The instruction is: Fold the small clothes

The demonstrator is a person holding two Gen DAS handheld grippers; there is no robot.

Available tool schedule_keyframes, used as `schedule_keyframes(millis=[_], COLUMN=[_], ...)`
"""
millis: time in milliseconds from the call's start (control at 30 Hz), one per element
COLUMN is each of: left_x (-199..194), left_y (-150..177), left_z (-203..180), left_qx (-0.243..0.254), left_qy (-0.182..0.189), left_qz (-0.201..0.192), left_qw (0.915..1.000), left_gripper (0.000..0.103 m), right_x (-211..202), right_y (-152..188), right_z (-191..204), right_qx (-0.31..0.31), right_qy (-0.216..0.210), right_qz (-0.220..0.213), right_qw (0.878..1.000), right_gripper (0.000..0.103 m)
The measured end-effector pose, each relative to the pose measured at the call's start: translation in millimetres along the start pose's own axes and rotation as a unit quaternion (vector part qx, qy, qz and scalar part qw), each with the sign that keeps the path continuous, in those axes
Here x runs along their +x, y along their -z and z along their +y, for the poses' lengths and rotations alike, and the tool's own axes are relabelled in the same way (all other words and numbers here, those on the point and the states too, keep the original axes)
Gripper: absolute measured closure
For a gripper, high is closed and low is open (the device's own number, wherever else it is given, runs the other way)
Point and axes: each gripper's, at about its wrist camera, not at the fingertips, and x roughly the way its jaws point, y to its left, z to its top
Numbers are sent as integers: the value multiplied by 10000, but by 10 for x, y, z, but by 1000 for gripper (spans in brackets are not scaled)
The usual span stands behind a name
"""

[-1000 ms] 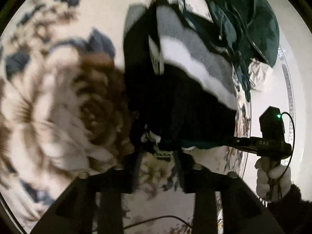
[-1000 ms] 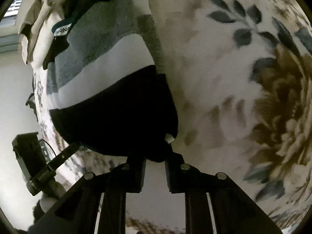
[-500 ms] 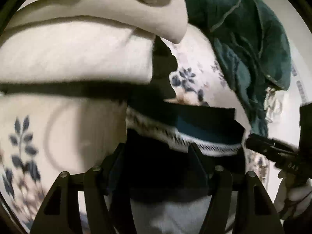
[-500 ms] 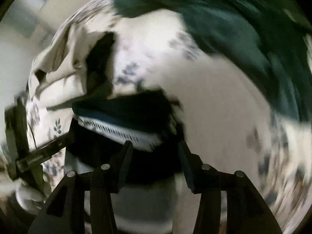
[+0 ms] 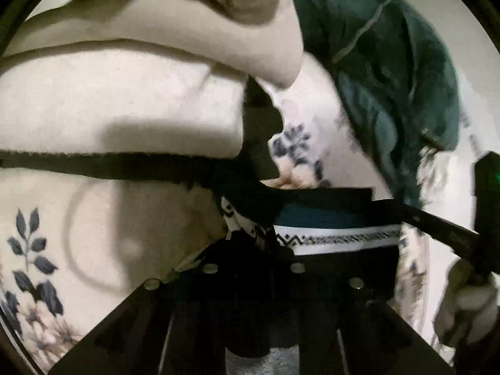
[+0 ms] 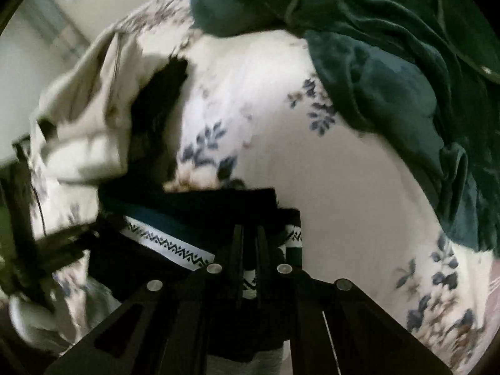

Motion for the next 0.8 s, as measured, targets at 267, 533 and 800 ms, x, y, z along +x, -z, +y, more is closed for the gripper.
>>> schedule_keyframes(millis=[267,533,800], left_x=[215,-42,-895], left_y=[-103,-4,1454], left_z=[292,386,428], left_qx=[-421,-1037,-2571], left_qy=[-262,385,1483], left_qz=[348,598,74], left_qw=[9982,9921,9549], left_gripper=[92,38,20], right_x=[447,774,229], right_y=[-291,-280,359], right_z=[265,120,-574], right_qx=[-197,95,1016], right_qy=[97,-229,-1543], right_qz=[227,951,1215], right_qw=[9995,9952,9752], right_gripper=[98,91,8])
